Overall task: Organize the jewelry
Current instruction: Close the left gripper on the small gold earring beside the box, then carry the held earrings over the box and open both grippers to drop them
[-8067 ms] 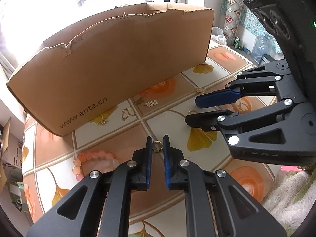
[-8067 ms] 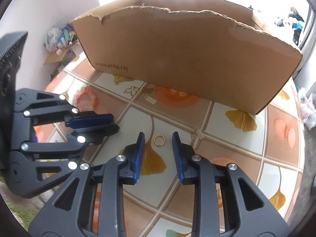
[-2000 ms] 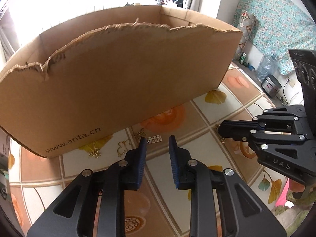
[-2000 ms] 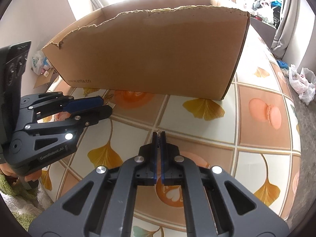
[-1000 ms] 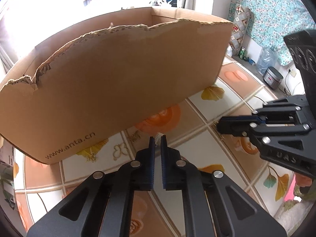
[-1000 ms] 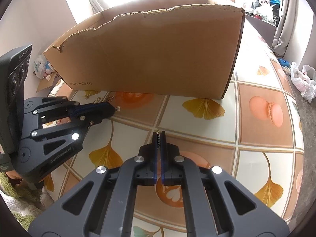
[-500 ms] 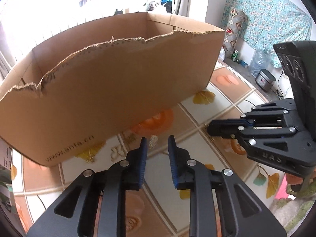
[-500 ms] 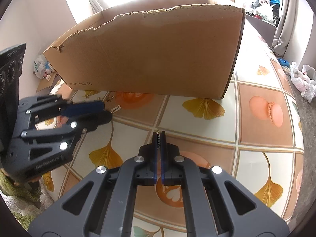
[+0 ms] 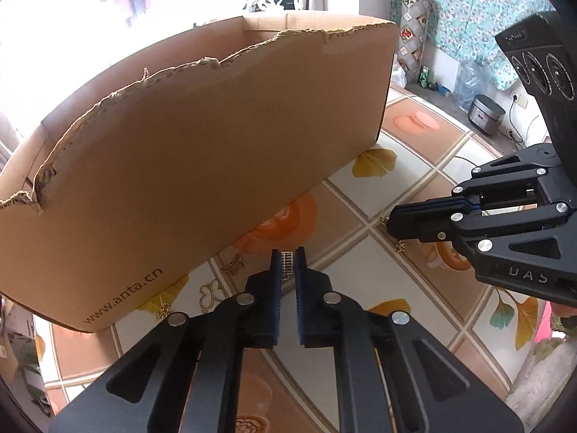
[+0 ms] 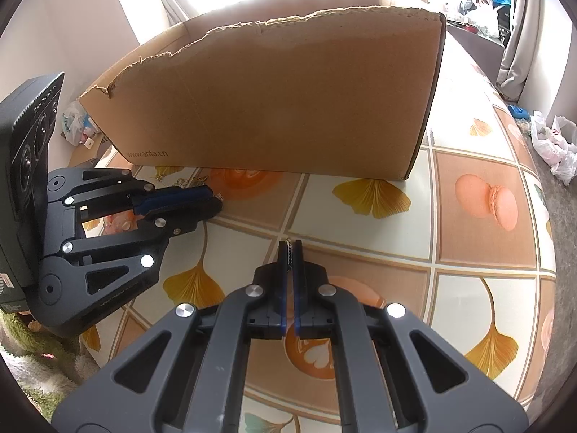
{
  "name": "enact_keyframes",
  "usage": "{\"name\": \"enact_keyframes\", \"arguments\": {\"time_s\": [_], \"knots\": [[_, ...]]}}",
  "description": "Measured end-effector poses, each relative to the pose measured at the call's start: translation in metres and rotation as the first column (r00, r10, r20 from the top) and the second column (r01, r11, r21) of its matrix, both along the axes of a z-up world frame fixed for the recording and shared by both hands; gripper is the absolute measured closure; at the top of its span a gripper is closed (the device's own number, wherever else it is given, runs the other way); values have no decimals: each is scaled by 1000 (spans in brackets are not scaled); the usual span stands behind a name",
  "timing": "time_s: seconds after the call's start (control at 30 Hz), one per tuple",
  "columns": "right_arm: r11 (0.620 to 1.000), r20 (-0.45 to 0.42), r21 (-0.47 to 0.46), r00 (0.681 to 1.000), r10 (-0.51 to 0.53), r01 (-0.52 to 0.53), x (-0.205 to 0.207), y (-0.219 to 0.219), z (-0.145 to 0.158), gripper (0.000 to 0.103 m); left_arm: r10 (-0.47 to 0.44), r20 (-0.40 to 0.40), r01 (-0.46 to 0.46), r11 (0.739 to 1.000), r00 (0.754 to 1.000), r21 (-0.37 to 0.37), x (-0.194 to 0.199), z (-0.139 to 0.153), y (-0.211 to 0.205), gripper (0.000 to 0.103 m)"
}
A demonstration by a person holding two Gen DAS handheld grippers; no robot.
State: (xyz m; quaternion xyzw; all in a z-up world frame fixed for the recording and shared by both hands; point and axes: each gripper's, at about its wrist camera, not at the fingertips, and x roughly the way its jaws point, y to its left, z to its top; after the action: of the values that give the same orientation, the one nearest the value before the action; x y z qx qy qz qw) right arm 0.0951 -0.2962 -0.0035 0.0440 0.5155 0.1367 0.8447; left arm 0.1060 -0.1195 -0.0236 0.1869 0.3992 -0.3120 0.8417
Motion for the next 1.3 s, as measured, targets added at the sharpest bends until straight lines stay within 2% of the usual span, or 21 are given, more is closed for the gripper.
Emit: {"name": "enact_keyframes", "arguments": {"time_s": [0.43,0.8,1.07,1.3], "knots": [[1000,2,20,1000,-19,19,-3,-7,0,103,15,-8,-15,1000,1000,-26,-5,6,1,98],[999,23,39,999,-33,32,-13,-14,18,103,45,0,-45,996,999,-75,-18,27,19,98],[997,91,78,995,-27,20,-18,-9,55,103,79,66,-69,987,995,-148,-30,68,42,98],[992,247,113,969,18,-48,-10,-1,117,103,104,152,-61,963,983,-262,-29,121,62,98]]}}
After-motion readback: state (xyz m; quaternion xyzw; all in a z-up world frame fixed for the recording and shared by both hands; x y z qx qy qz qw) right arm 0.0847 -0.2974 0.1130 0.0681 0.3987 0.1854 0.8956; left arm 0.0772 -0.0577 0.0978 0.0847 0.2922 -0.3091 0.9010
